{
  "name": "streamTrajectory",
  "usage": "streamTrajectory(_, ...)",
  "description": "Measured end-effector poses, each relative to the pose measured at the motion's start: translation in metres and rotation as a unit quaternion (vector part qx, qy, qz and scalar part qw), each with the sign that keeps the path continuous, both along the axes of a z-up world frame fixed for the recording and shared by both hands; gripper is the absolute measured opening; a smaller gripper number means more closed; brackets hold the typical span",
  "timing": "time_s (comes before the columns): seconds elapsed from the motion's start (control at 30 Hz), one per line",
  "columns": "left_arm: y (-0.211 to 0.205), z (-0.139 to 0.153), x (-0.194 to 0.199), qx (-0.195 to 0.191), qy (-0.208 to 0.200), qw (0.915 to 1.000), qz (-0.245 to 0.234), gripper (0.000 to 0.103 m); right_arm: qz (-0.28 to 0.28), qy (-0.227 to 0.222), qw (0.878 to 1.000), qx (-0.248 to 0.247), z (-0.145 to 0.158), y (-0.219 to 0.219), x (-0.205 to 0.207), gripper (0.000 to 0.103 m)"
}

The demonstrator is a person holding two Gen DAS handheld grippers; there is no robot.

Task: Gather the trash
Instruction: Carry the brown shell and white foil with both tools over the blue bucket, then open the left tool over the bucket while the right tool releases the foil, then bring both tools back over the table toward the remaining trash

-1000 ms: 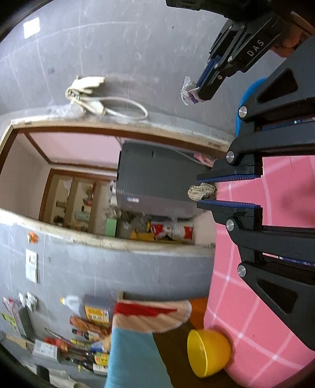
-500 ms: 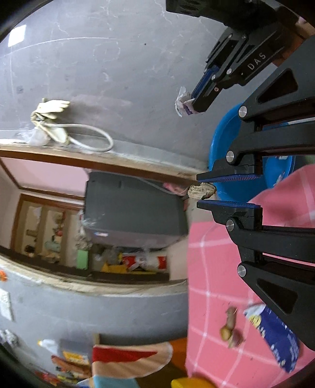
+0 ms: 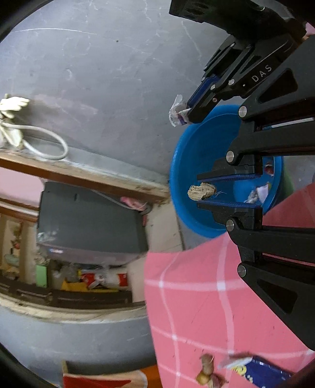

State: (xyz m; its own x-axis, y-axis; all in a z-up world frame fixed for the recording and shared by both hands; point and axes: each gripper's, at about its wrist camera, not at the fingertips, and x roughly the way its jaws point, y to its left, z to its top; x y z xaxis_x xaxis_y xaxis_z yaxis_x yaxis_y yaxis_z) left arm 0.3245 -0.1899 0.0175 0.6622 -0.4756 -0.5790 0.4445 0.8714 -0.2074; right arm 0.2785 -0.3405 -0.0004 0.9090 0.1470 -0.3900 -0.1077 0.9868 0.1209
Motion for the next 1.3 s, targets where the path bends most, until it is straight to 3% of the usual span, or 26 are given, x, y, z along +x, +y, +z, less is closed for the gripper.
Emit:
streamTrajectory(0.37, -0.011, -0.02, 0.014, 0.013, 0.046, 0.9988, -0.008, 0.013, -0.011, 0.038, 0.999, 0.016, -0.012, -0.011, 0.007, 0.026)
streamTrajectory(0.5, -0.007, -0.018, 0.013, 0.011, 0.044, 0.9989, -0.004, 0.023, -0.012, 0.04, 0.999, 0.017, -0.012, -0.012, 0.008, 0.028)
streamTrajectory(0.83, 0.024, 0.002, 0.0, -0.015, 0.013, 0.9993, 0.031, 0.038, -0.013, 0.029, 0.999, 0.014, -0.001, -0.008, 0.005, 0.047)
streamTrajectory(0.97, 0.041, 0.015, -0.01, -0.029, -0.01, 0.9981, 0.054, 0.056, -0.012, 0.011, 1.0, 0.013, 0.012, -0.003, -0.002, 0.054)
streamTrajectory(1.07, 0.054, 0.026, -0.018, -0.033, -0.03, 0.9967, 0.068, 0.063, -0.014, -0.006, 1.0, 0.008, 0.023, 0.004, -0.008, 0.071)
streamTrajectory(1.1, 0.058, 0.029, -0.021, -0.033, -0.037, 0.996, 0.074, 0.072, -0.015, -0.013, 1.0, 0.008, 0.027, 0.006, -0.01, 0.077)
streamTrajectory(1.2, 0.077, 0.04, -0.032, -0.047, -0.07, 0.991, 0.104, 0.09, -0.012, -0.033, 0.999, 0.004, 0.04, 0.016, -0.017, 0.084)
streamTrajectory(1.3, 0.098, 0.05, -0.043, -0.06, -0.097, 0.9842, 0.135, 0.098, -0.01, -0.054, 0.998, 0.001, 0.053, 0.025, -0.024, 0.094)
